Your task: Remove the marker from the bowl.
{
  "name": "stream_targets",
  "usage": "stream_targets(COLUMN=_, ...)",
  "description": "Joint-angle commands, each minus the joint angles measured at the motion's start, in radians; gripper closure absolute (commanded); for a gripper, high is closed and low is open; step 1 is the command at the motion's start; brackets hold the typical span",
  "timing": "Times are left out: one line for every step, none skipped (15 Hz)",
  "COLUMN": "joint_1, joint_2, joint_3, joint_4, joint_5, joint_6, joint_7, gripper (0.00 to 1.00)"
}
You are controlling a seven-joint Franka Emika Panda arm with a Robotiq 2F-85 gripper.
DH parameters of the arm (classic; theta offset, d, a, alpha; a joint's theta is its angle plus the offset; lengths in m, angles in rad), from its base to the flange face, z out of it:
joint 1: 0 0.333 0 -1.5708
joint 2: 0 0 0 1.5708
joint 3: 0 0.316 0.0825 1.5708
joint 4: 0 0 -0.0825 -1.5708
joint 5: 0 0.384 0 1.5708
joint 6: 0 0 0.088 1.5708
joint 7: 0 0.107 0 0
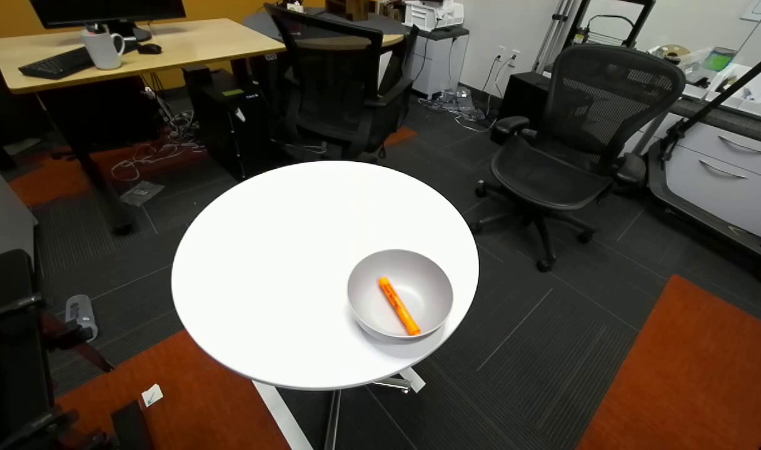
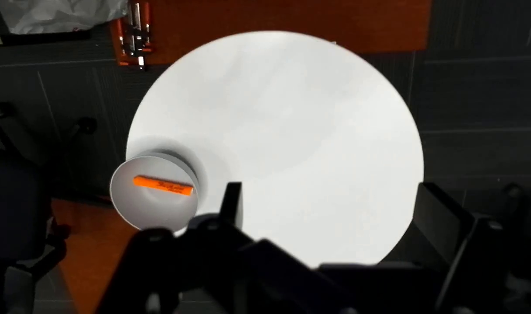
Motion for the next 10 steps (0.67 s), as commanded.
stream_targets(joint_1=-0.043, joint_2=0.110, joint_3=-0.045, joint_4=0.072, joint_5=0.057, joint_6=0.095, joint_7=0.081, gripper=0.00)
stream_targets(joint_1=-0.054, joint_2=0.138, joint_3=-0.060, joint_4=0.082, joint_5=0.073, joint_6=0.129, joint_7=0.101, gripper=0.00)
stream_targets(joint_1=-0.065, joint_2=0.168, joint_3=-0.075, joint_4=0.096, joint_5=0.088, joint_6=0.160, joint_7=0.119, gripper=0.00)
stream_targets(joint_1=-0.074, joint_2=0.193, joint_3=-0.087, joint_4=0.107, joint_5=0.106, joint_6=0.189, joint_7=0.141, gripper=0.00)
stream_targets(joint_1=-0.084, joint_2=0.222, joint_3=-0.099, joint_4=0.114, joint_5=0.121, joint_6=0.230, joint_7=0.161, gripper=0.00)
stream_targets(joint_1=-0.093, joint_2=0.252, joint_3=-0.111, joint_4=0.125, joint_5=0.135, joint_6=0.264, joint_7=0.184, gripper=0.00)
stream_targets(joint_1=-0.100, joint_2=0.278, joint_3=-0.123, joint_4=0.131, joint_5=0.155, joint_6=0.300, joint_7=0.202, gripper=0.00)
stream_targets(joint_1=-0.106, joint_2=0.304, joint_3=-0.133, joint_4=0.138, joint_5=0.175, joint_6=0.334, joint_7=0.224, gripper=0.00)
stream_targets(joint_1=-0.113, joint_2=0.333, joint_3=-0.144, joint_4=0.144, joint_5=0.194, joint_6=0.371, joint_7=0.244, gripper=0.00)
stream_targets(joint_1=-0.118, joint_2=0.357, joint_3=-0.152, joint_4=0.148, joint_5=0.208, joint_6=0.407, joint_7=0.273, gripper=0.00)
